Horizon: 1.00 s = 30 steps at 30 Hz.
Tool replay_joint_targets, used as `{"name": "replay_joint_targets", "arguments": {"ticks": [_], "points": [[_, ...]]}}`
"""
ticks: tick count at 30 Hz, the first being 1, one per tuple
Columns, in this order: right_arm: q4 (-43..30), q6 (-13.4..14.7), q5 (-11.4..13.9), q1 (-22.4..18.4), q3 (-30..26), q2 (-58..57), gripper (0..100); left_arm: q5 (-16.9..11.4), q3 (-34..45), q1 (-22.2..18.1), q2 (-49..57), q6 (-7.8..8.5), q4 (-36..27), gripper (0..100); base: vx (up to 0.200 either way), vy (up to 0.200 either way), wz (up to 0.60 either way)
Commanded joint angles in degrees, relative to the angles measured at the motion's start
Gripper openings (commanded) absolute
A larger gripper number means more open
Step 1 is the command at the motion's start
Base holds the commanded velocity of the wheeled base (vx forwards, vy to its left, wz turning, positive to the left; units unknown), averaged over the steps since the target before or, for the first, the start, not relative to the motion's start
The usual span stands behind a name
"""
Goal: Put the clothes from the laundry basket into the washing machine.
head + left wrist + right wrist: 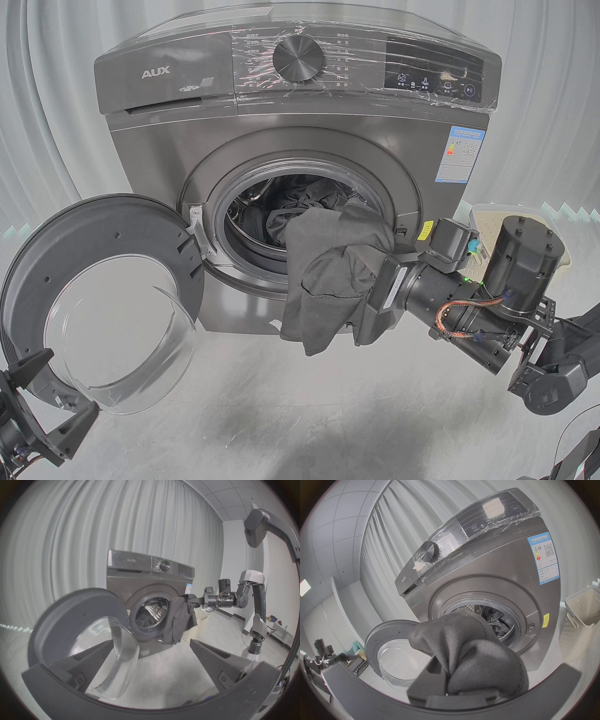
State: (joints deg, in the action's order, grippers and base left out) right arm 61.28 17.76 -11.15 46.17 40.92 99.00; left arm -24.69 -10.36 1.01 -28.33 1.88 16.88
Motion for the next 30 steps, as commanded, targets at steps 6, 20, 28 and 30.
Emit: {"name": "replay_joint_targets", "arguments": {"ticks": [6,20,28,30], "points": [[2.79,0.17,0.17,1.03,4.08,4.27,0,-5.55,1.84,9.71,-31.70,2.87,13.97,100,0.000,0.000,0.00],[4.11,0.17,-0.18,1.91,3.55,4.18,0,-0.89,-3.35,17.27,-48.84,2.61,24.42,100,0.000,0.000,0.00],[4.02,0.17,-0.54,2.53,3.29,3.83,0,2.80,-6.34,21.14,-59.30,1.73,32.86,100,0.000,0.000,0.00],[4.11,0.17,-0.54,2.53,3.11,3.74,0,4.03,-6.86,21.49,-62.02,1.73,35.85,100,0.000,0.000,0.00]]}}
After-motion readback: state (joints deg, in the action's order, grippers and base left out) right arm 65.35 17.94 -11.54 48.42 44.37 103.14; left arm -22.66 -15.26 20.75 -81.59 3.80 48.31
